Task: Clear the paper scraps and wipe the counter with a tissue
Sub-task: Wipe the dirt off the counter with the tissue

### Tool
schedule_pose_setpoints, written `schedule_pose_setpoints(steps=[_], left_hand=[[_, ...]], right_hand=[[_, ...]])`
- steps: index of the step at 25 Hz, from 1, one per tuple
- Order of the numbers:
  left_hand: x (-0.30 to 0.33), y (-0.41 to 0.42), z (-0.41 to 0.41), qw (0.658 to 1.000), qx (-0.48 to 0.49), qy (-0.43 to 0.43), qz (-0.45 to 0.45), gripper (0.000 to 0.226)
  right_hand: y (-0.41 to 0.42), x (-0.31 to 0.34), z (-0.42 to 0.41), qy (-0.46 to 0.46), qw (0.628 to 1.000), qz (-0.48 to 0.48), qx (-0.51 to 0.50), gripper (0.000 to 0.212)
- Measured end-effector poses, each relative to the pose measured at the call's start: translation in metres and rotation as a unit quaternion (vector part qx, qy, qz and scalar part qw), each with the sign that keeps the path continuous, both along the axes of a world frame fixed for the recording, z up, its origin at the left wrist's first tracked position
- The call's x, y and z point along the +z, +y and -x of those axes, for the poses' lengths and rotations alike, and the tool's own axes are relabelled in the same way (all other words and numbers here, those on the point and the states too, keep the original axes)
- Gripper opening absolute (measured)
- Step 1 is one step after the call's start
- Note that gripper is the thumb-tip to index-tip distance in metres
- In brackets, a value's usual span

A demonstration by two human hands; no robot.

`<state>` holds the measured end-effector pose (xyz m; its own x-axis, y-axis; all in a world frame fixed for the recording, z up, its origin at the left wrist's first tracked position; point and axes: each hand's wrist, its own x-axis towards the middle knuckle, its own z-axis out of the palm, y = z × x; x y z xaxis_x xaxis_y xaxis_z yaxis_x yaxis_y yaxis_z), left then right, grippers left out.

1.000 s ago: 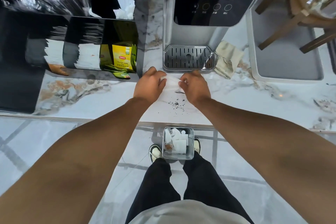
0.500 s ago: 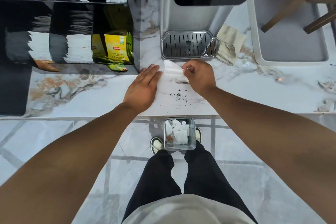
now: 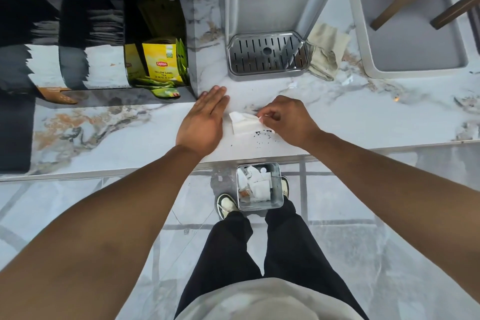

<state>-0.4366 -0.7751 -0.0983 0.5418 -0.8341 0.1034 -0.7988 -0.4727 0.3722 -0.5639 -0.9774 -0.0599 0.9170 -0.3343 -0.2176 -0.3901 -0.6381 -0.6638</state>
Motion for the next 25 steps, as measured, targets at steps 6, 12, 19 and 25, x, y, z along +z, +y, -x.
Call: schedule_pose_setpoints(steps=[6,12,19,25], left_hand=[[0.002,-0.001,0.003,1.0,0.012,-0.014,0.012,0.051],[0.003,-0.001,0.004,0.999,0.032,-0.002,-0.013,0.045],[0.003,0.001,0.001,1.0,0.004,-0.003,-0.029,0.056],[0.0,0.001,0.001,0.999,-0.001,-0.003,-0.036,0.049]], right_hand=[[-0.012,0.013,-0.032,-0.053,0.998,-0.005,-0.031,0.011],[0.002,0.004,-0.054,-0.012,0.995,0.029,0.099,0.016],[0.006,0.006,-0.024,0.012,0.975,-0.015,0.222,0.014],[-0.004,0.016,-0.041,0.01,0.979,-0.044,0.2,0.014]])
